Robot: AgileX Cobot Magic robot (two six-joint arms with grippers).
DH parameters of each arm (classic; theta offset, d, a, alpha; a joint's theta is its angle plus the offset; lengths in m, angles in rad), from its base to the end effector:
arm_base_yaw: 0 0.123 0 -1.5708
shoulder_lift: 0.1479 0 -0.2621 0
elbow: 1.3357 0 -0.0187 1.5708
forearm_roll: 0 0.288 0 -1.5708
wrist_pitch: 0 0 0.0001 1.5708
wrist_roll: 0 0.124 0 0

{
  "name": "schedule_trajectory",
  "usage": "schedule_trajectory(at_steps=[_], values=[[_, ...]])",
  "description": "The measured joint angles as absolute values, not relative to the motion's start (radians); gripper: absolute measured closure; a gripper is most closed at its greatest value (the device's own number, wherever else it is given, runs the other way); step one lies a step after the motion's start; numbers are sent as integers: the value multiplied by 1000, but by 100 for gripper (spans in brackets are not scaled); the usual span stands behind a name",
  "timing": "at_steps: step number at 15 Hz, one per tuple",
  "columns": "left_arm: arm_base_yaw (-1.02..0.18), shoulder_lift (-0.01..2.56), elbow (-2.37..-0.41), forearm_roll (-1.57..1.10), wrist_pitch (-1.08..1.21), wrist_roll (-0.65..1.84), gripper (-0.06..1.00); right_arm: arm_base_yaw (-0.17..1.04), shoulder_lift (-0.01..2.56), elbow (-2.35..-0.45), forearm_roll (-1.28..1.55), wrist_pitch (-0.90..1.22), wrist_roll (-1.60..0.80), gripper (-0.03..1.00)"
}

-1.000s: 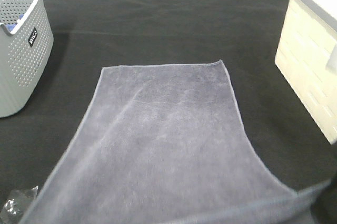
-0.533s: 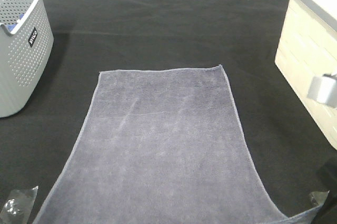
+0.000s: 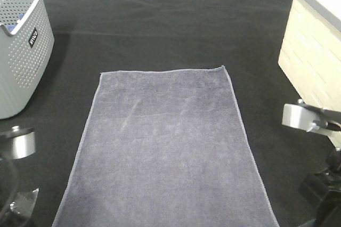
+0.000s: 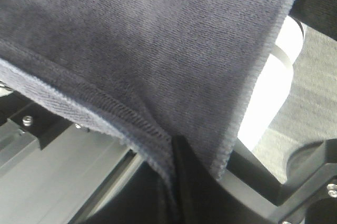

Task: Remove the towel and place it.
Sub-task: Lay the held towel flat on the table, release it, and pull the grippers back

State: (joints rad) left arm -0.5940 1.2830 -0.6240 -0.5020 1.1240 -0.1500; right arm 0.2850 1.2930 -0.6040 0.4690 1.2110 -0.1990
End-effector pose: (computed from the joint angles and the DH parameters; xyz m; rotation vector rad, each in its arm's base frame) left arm 0.1420 -0.1608 0.1310 -0.2745 -2.8092 0.5215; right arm 0.1689 0.1041 0.1252 0.3700 -2.8045 -0.5846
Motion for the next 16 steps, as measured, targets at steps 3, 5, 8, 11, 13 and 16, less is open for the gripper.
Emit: schedule_trajectory(at_steps=[3,5,8,11,13,16], values=[[-594,1425,-689,-475,1139,-104,94,282,1406,-622,455,1209,-225,95],[-596,1483,-727,-458,1141,-79,94,282,1451,-664,434,1209,-225,95],[-596,1571,-763,-442,1143,-39,94,278,1524,-693,441,1200,-254,95],[-596,1641,-797,-433,1141,-22,94,277,1596,-694,494,1144,-304,95],[-596,1678,-840,-433,1141,0,94,277,1646,-694,525,1116,-331,95],[-627,1733,-853,-435,1140,5,94,277,1698,-695,585,1075,-376,95]])
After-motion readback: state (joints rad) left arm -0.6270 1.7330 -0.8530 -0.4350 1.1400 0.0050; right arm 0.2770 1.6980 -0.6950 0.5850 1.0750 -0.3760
